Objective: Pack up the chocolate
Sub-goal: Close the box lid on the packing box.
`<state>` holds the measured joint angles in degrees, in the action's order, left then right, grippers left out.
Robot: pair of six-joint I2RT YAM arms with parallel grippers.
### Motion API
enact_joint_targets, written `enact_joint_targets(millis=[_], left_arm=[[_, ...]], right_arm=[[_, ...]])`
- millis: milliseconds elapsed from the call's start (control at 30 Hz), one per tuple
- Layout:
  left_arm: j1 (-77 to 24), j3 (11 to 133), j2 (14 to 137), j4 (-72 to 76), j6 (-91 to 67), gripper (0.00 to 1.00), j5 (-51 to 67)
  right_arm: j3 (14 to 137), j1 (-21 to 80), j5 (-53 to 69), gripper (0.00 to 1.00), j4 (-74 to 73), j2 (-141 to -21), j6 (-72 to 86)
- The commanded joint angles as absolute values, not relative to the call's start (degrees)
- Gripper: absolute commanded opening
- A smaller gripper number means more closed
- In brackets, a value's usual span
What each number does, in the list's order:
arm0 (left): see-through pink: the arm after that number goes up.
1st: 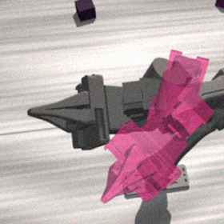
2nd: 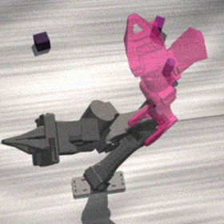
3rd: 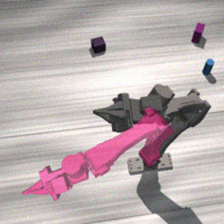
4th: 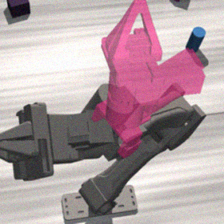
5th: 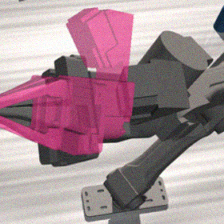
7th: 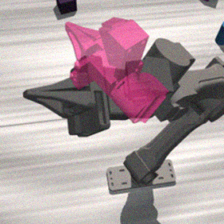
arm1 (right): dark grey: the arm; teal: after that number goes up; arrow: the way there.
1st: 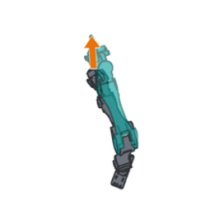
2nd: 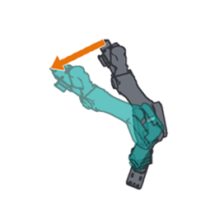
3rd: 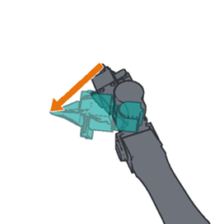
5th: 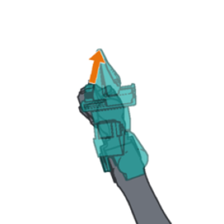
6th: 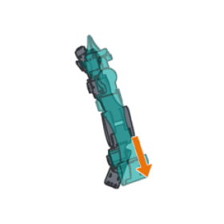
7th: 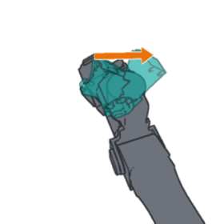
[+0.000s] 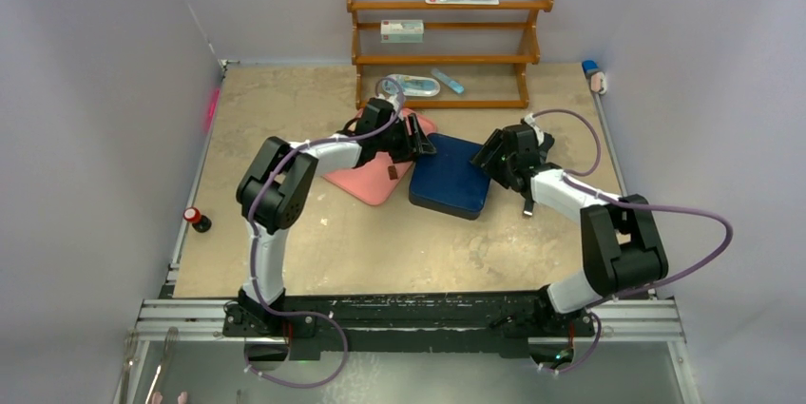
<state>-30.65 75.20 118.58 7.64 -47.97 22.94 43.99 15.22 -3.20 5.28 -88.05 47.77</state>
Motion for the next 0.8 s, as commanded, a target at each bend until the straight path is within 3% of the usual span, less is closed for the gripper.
enact_joint_targets(millis=[0,167,233,467,600,767], left_arm=[[-32.43,77.66,121.97,2.05,-45.32,0.56,25.20],[-32.55,78.88,124.53,0.88,-45.67,0.47,26.23],[-32.73,78.55,125.43,1.09,-45.92,0.41,26.76],[-34.21,76.68,127.38,2.12,-46.82,0.24,27.42],[-34.98,75.19,127.60,3.25,-47.45,0.20,27.49],[-35.44,73.96,127.66,3.67,-47.63,0.19,28.12]], right_arm=[[40.78,16.45,0.17,0.68,-7.38,-95.89,45.53],[41.26,16.20,0.60,0.67,-7.78,-97.94,45.51],[40.98,16.21,1.41,0.62,-7.13,-98.80,45.75],[39.16,16.23,6.63,0.24,-4.21,-102.77,46.77],[37.96,16.22,8.37,0.00,-2.79,-103.82,47.26],[37.59,16.24,8.78,0.00,-2.74,-103.55,46.80]])
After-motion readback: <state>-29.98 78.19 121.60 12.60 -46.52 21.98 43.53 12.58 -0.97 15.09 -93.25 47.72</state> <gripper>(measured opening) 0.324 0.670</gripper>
